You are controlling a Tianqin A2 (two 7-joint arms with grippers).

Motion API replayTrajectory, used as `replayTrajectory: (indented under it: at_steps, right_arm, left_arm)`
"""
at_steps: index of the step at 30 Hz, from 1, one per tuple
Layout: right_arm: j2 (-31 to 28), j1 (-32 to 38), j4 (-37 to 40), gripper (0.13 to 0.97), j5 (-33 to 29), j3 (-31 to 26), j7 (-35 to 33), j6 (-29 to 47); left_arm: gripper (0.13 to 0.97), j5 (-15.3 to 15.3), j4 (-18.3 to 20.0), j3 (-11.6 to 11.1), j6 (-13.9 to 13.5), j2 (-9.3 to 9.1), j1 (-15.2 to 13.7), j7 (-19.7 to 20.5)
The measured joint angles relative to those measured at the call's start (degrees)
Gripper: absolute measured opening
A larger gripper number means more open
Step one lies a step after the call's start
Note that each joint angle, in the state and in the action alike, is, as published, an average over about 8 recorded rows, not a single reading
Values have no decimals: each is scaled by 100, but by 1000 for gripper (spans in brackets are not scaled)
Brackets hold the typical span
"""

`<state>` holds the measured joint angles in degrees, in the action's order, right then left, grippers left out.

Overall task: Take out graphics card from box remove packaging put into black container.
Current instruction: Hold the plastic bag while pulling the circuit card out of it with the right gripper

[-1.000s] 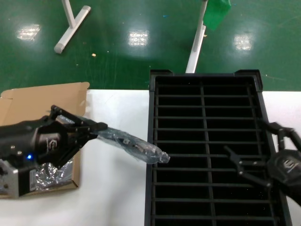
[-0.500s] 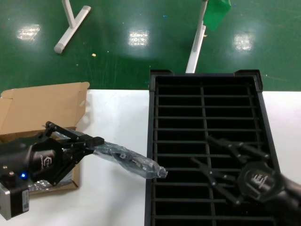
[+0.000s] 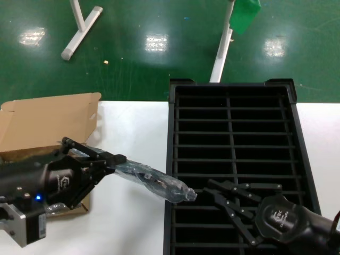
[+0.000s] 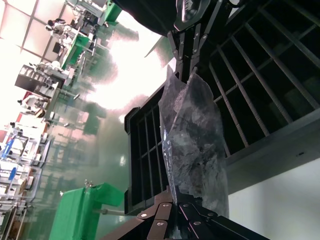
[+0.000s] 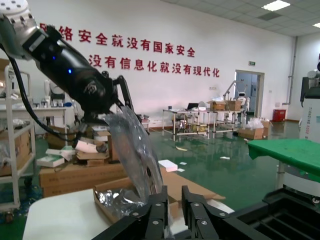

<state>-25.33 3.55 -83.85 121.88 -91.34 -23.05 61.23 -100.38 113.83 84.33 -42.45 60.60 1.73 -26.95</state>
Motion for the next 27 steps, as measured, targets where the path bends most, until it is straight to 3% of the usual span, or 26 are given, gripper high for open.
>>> replayTrajectory:
  at_steps: [10, 27]
  right_arm:
    - [-41, -91, -391, 184, 157, -30, 433, -144]
    - [-85, -428, -824, 147, 285, 94, 781, -416]
  left_arm:
    - [142, 180, 63, 393, 107, -65, -253, 173]
    - [142, 641, -151, 1333, 85, -424, -1315, 406]
